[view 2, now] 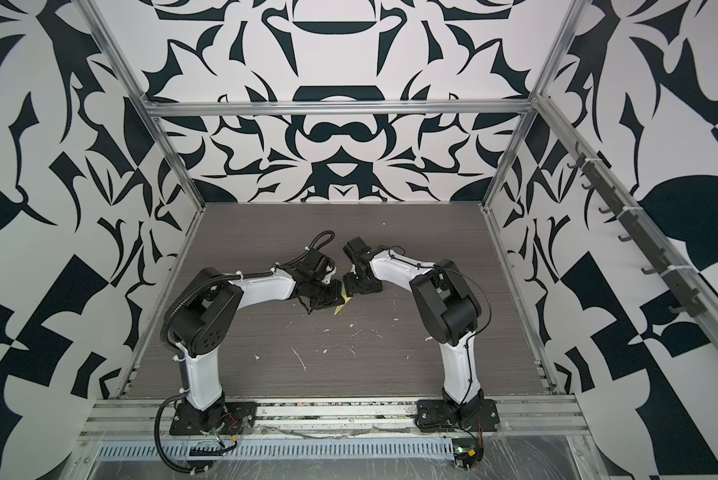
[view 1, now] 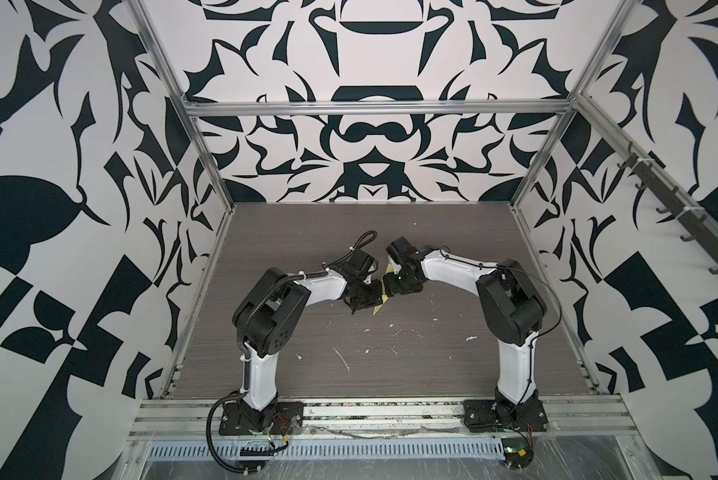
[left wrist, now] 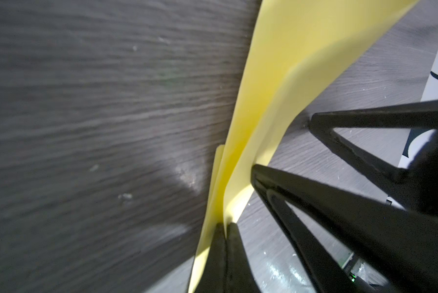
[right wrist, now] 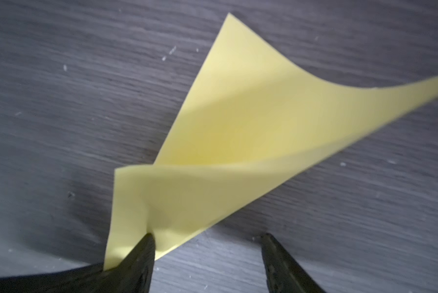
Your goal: Fold a paper plane with a square sheet of paper (pick it up from the middle)
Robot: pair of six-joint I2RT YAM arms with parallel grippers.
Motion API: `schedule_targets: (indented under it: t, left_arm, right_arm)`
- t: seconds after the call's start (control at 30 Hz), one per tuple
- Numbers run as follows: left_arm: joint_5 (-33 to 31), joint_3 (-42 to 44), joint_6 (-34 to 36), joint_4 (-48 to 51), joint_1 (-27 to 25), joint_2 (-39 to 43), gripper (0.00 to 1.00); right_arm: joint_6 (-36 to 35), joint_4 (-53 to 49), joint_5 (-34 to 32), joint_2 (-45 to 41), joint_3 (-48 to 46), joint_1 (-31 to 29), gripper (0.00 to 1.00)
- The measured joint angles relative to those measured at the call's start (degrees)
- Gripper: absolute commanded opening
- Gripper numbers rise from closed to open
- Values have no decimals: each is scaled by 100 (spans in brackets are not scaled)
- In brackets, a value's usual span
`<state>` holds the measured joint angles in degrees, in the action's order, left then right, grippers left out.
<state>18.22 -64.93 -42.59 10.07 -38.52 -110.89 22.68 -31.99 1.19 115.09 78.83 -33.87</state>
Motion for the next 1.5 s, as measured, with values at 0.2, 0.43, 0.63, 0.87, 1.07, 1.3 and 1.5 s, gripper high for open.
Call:
schedule_targets:
  t: [0.2, 0.43, 0.63, 0.87, 1.07, 1.3, 1.5]
  left_arm:
    - [-20, 0, -11, 4, 0, 0, 8]
    - [-37, -4, -59, 4, 0, 0, 9]
    - [-55, -9, -96, 4, 4, 0, 11]
    - [-153, -9, -192, 20, 15, 31, 13]
    - [-328, 131, -315, 83, 44, 229, 20]
    - [-286, 813, -529, -205, 76, 1099, 18]
    - [116, 1001, -776, -1027, 74, 1198, 8]
  right_arm:
    - [103, -125, -389, 127, 142, -48, 64]
    - [175, -223, -535, 195, 216, -48, 60]
    - [256, -302, -544, 240, 289, -48, 58]
    - [293, -334, -566, 273, 304, -48, 56]
    - [293, -356, -564, 286, 321, -48, 56]
    - [302, -358, -557, 289, 326, -50, 55]
    - [321, -356, -557, 289, 326, -52, 54]
